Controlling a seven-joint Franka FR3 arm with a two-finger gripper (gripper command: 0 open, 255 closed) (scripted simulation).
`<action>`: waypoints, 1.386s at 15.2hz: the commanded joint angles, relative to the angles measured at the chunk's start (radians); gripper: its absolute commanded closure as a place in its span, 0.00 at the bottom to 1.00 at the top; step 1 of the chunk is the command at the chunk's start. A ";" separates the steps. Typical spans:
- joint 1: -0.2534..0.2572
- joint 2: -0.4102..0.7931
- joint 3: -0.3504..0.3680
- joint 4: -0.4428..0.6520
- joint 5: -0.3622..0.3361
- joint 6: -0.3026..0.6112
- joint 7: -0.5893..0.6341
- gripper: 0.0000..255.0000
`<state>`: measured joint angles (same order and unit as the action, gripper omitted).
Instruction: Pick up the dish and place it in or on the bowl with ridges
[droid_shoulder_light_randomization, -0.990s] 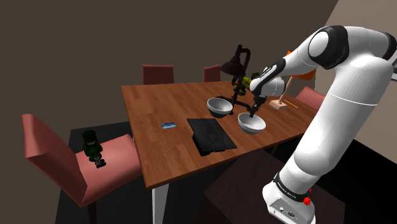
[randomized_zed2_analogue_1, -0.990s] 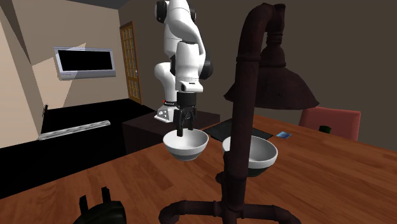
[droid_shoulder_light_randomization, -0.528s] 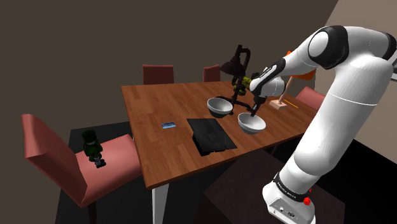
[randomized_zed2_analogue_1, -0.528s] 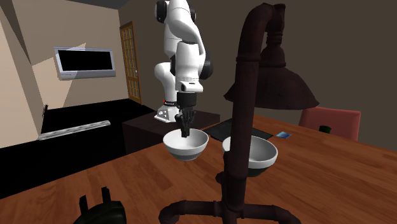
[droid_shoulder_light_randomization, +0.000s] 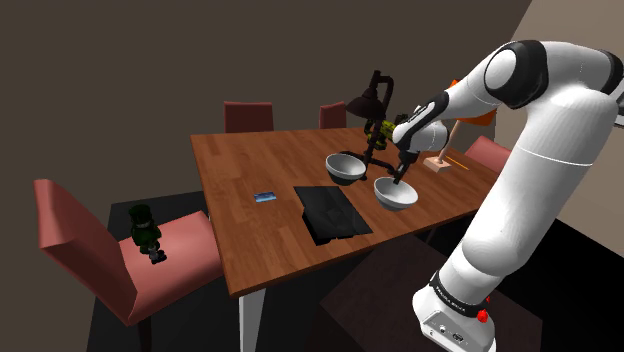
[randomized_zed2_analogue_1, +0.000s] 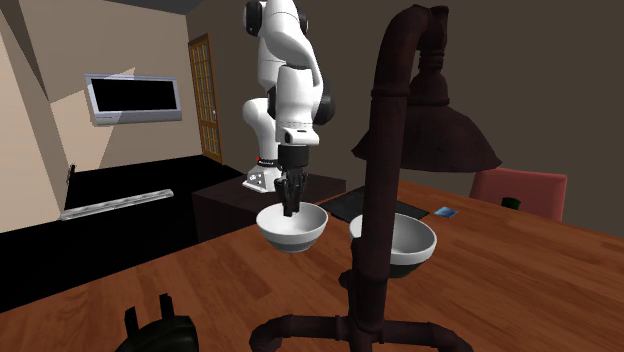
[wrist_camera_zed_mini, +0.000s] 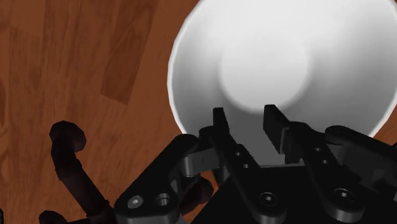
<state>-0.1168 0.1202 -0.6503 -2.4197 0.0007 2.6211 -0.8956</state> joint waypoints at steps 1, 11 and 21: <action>0.022 -0.040 -0.009 -0.040 -0.053 0.013 0.058 0.00; 0.023 -0.341 0.110 -0.334 -0.505 0.052 0.597 0.00; 0.036 -0.206 0.083 -0.330 -0.472 0.184 0.575 0.00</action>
<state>-0.0814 -0.0886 -0.5665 -2.7501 -0.4721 2.8020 -0.3197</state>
